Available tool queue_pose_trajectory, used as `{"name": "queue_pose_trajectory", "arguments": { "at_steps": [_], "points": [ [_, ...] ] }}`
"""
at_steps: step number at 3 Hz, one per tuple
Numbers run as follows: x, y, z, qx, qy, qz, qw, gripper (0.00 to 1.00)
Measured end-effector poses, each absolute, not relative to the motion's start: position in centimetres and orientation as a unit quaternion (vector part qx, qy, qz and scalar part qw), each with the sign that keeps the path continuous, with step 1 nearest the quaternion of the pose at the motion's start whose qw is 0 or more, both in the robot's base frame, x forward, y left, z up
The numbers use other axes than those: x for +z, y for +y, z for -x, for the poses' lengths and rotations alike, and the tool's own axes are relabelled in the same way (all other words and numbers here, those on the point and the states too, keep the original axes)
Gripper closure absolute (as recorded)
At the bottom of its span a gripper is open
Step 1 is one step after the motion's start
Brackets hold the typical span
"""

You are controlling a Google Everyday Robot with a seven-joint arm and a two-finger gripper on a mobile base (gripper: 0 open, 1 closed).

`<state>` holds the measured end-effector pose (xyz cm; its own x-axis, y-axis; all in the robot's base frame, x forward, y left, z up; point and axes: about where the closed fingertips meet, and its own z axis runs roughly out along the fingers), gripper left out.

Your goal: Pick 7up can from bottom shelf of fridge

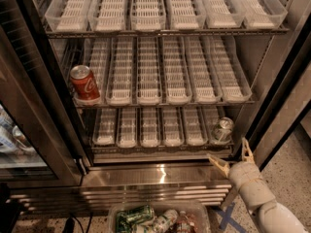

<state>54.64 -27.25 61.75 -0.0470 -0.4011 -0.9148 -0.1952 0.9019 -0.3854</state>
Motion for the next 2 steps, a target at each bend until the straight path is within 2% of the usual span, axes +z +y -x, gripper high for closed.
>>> {"name": "queue_pose_trajectory", "arguments": {
  "at_steps": [1,2],
  "points": [
    [60.87,-27.70,-55.67,-0.087,0.727,0.199,0.652,0.21],
    [60.24,-27.90,-56.24,-0.091,0.731,0.194,0.647,0.21]
  ]
}}
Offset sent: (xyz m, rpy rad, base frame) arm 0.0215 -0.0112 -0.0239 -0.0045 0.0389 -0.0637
